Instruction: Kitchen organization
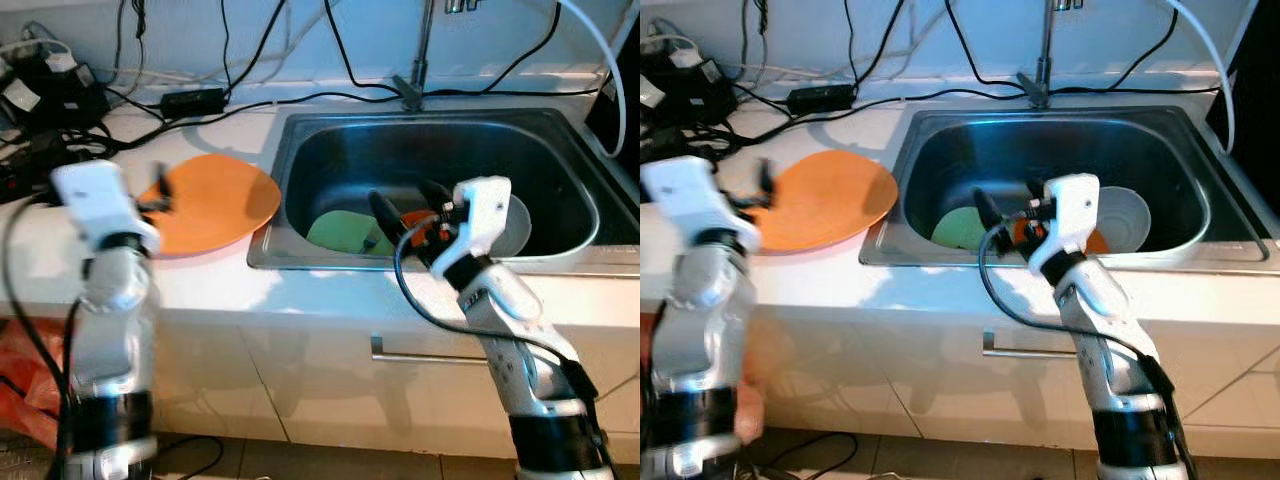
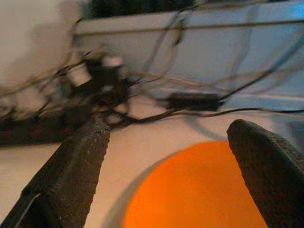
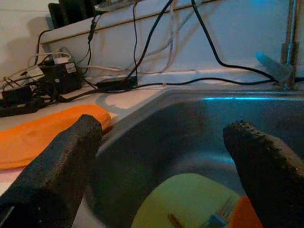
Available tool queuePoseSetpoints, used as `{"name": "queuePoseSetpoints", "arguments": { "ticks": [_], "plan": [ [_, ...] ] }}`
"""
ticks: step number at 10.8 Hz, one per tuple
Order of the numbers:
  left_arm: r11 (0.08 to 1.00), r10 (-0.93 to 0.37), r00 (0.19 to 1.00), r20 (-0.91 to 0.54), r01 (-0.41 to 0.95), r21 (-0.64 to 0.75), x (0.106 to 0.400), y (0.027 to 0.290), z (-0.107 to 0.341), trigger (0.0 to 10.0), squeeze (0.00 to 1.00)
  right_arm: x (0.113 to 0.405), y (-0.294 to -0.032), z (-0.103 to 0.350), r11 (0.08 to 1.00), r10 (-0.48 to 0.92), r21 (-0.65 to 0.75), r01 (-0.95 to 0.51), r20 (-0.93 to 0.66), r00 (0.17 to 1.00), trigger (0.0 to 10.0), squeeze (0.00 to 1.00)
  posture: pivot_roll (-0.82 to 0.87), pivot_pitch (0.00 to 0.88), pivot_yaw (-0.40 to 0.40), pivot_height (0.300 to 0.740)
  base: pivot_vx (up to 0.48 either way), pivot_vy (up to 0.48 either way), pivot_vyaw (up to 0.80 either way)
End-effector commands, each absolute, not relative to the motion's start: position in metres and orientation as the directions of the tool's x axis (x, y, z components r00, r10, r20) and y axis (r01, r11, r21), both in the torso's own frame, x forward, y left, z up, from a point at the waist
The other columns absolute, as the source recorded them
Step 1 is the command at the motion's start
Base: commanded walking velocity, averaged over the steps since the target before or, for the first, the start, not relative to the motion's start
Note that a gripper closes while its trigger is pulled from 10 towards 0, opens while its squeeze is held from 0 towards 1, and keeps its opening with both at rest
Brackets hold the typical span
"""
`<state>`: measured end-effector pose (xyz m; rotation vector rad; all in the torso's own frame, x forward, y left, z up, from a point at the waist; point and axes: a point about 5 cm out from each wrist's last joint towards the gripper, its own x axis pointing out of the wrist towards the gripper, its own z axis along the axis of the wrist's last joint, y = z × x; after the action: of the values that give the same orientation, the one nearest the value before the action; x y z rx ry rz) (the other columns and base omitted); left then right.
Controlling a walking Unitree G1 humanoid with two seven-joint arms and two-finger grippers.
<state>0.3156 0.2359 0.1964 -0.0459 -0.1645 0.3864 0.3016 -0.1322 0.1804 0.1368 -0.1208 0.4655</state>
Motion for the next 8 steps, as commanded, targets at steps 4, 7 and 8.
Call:
{"name": "queuePoseSetpoints", "arguments": {
  "ticks": [4,7,8],
  "plan": [
    [0.842,0.4,0.901,-0.17,-0.435,-0.319,0.331,0.24,0.159,10.0,0.0,0.296,-0.119,0.19,0.819,0.546,0.116,-0.562,0.147,0.825,10.0,1.0,0.08,0.028,0.132,0.74,0.0,0.0,0.0],
    [0.812,0.345,0.908,-0.237,-0.416,-0.409,0.343,0.226,0.158,10.0,0.0,0.275,-0.108,0.185,0.636,0.767,0.082,-0.768,0.048,0.64,10.0,1.0,0.06,0.039,0.141,0.74,0.0,0.0,0.0],
    [0.79,0.357,0.897,-0.262,-0.44,-0.428,0.343,0.227,0.156,10.0,0.0,0.272,-0.109,0.184,0.622,0.78,0.069,-0.78,0.027,0.625,10.0,1.0,0.06,0.042,0.139,0.74,0.0,0.0,0.0]
  ]
}}
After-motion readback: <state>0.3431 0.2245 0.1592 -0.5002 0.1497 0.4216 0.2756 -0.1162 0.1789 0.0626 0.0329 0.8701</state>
